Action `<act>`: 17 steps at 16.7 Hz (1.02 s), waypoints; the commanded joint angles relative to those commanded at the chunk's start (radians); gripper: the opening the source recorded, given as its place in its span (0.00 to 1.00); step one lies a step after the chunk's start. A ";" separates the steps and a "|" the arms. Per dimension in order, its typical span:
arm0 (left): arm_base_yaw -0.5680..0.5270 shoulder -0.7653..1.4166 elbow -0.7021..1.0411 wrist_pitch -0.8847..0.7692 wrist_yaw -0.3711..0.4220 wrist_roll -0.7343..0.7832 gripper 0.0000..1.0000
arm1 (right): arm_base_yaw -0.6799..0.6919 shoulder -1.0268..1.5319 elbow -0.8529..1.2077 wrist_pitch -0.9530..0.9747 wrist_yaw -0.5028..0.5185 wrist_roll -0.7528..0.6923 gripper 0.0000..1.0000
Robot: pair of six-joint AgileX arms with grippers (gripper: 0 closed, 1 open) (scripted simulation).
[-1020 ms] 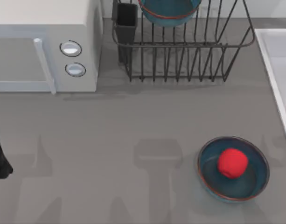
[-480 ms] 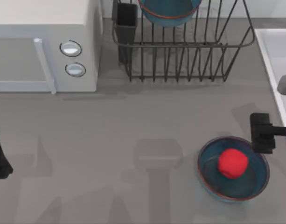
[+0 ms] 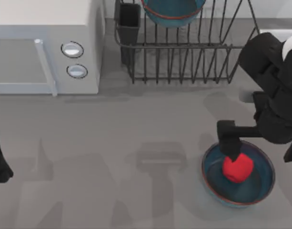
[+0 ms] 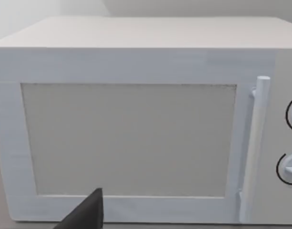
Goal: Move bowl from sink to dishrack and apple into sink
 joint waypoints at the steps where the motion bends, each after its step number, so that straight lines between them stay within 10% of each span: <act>1: 0.000 0.000 0.000 0.000 0.000 0.000 1.00 | 0.003 0.009 0.007 -0.005 0.001 0.003 1.00; 17: 0.000 0.000 0.000 0.000 0.000 0.000 1.00 | 0.005 0.147 -0.199 0.338 0.001 0.007 1.00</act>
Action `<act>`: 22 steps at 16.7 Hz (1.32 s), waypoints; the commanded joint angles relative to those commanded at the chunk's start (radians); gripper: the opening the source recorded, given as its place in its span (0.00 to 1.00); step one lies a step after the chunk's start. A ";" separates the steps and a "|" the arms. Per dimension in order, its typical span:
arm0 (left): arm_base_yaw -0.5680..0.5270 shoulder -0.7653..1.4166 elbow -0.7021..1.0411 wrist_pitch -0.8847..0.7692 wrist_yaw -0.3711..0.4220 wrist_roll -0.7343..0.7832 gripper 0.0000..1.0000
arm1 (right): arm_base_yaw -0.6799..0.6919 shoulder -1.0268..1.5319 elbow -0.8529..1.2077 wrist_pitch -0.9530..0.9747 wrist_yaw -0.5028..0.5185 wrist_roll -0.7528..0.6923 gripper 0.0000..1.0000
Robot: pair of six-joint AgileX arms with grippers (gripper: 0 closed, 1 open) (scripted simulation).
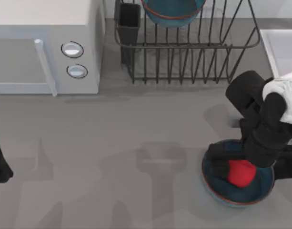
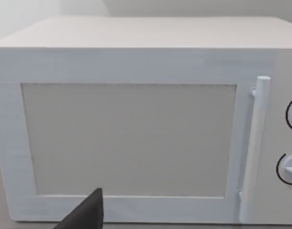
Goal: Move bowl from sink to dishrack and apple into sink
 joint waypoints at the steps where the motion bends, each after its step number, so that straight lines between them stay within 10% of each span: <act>1: 0.000 0.000 0.000 0.000 0.000 0.000 1.00 | 0.000 0.000 0.000 0.000 0.000 0.000 1.00; 3: 0.000 0.000 0.000 0.000 0.000 0.000 1.00 | 0.000 0.000 0.000 0.000 0.000 0.000 1.00; 16: 0.000 0.000 0.000 0.000 0.000 0.000 1.00 | 0.000 0.000 0.000 0.000 0.000 0.000 0.02; 22: 0.000 0.000 0.000 0.000 0.000 0.000 1.00 | 0.000 0.000 0.000 0.000 0.000 0.000 0.00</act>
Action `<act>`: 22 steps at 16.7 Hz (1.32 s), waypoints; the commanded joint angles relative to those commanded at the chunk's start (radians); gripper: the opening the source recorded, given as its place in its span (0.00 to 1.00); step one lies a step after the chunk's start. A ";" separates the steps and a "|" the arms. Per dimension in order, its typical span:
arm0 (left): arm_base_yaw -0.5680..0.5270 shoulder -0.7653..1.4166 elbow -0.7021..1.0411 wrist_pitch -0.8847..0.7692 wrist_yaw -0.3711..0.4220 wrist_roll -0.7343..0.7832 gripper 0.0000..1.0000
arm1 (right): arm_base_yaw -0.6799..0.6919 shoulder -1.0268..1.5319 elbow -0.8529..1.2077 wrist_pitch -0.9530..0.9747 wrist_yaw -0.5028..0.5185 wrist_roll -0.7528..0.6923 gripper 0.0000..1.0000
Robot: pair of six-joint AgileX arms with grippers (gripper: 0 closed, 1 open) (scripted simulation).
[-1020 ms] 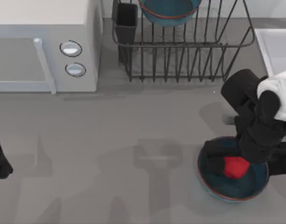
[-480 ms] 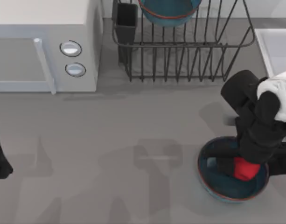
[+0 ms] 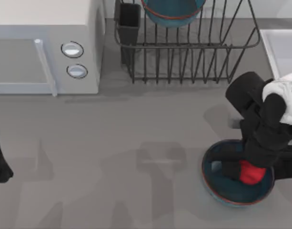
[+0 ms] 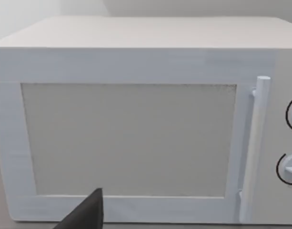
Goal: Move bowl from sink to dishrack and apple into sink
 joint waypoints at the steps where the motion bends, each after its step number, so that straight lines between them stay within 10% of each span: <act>1: 0.000 0.000 0.000 0.000 0.000 0.000 1.00 | 0.000 0.000 0.000 0.000 0.000 0.000 0.00; 22: 0.000 0.000 0.000 0.000 0.000 0.000 1.00 | -0.018 -0.157 0.261 -0.378 -0.010 -0.026 0.00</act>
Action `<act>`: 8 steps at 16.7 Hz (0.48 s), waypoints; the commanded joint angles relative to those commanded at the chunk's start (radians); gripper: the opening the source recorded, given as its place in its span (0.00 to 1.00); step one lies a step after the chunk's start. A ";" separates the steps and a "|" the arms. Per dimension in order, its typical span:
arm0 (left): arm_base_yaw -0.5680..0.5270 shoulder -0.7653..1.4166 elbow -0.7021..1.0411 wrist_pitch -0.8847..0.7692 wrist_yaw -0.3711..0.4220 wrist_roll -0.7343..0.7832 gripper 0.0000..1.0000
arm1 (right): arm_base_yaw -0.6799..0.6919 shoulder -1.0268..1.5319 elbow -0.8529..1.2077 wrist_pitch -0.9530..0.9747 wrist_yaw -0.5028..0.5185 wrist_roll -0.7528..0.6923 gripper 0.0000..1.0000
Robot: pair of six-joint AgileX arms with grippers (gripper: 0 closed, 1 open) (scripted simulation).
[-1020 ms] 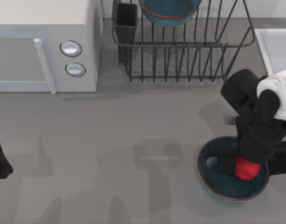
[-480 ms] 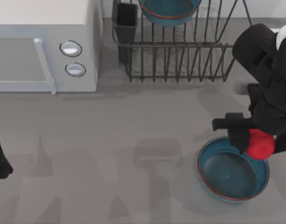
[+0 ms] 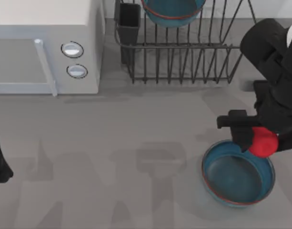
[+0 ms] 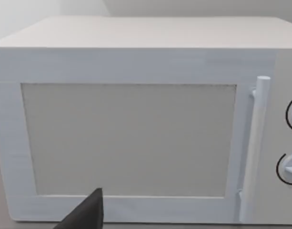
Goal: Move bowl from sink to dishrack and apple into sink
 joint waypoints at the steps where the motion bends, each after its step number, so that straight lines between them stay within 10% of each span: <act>1: 0.000 0.000 0.000 0.000 0.000 0.000 1.00 | -0.011 0.001 -0.004 0.030 -0.011 -0.014 0.00; 8: 0.000 0.000 0.000 0.000 0.000 0.000 1.00 | -0.195 -0.007 -0.105 0.520 -0.141 -0.167 0.00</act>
